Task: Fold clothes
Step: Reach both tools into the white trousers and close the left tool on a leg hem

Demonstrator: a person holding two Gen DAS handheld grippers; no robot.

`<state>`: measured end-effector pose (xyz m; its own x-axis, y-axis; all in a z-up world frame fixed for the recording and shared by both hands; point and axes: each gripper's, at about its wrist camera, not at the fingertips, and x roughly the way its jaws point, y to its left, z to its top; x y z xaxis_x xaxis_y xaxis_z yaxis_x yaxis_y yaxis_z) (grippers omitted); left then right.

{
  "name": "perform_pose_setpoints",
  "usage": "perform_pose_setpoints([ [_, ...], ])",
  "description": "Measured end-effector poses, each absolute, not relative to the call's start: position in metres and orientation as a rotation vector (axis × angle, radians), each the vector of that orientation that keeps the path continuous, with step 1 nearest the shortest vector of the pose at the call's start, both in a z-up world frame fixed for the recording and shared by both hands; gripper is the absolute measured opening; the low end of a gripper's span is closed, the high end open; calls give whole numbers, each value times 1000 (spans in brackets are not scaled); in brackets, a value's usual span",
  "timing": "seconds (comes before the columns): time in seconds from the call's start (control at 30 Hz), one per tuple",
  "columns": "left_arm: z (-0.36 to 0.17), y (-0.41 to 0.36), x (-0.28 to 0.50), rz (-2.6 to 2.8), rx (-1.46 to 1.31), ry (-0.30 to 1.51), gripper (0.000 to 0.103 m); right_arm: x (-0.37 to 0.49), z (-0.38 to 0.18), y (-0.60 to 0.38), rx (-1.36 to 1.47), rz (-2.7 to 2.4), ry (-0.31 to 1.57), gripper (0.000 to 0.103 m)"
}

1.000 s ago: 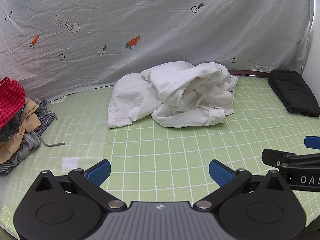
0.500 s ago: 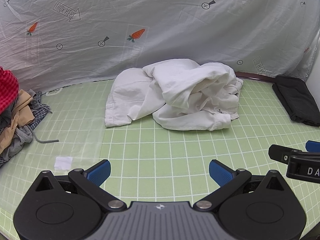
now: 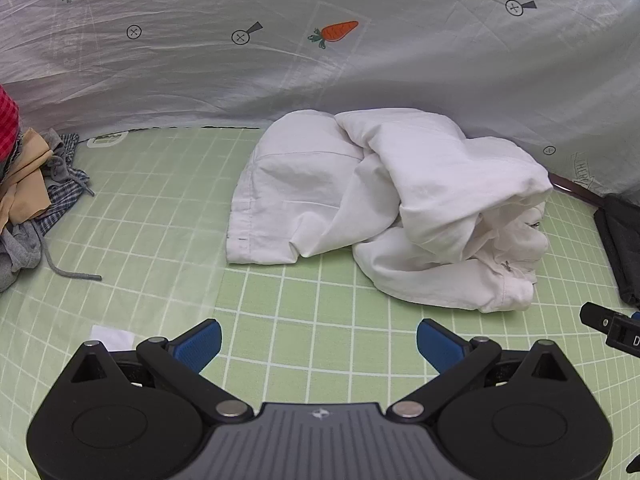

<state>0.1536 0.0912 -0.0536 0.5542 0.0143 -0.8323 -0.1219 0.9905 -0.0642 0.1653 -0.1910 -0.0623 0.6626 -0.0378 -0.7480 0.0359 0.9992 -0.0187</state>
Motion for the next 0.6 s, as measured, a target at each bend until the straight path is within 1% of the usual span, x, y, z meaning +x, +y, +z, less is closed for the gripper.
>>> perform_pose_setpoints([
  [0.07,-65,101,170,89,-107,1008,96,184,-73,-193,-13,-56,859,95],
  [0.17,-88,119,199,114,-98,1055,87,213,-90,-197,20,-60,879,86],
  [0.2,-95,125,209,122,-93,1068,80,222,-96,-198,47,-53,892,80],
  [0.23,-102,130,218,131,-89,1076,76,232,-103,-199,76,-46,906,72],
  [0.3,-114,139,235,148,-86,1083,74,245,-116,-199,142,-48,932,65],
  [0.43,-127,150,256,168,-138,1082,73,263,-139,-192,259,-97,960,64],
  [0.6,-140,162,277,186,-227,1081,75,266,-148,-180,344,-140,965,65],
])
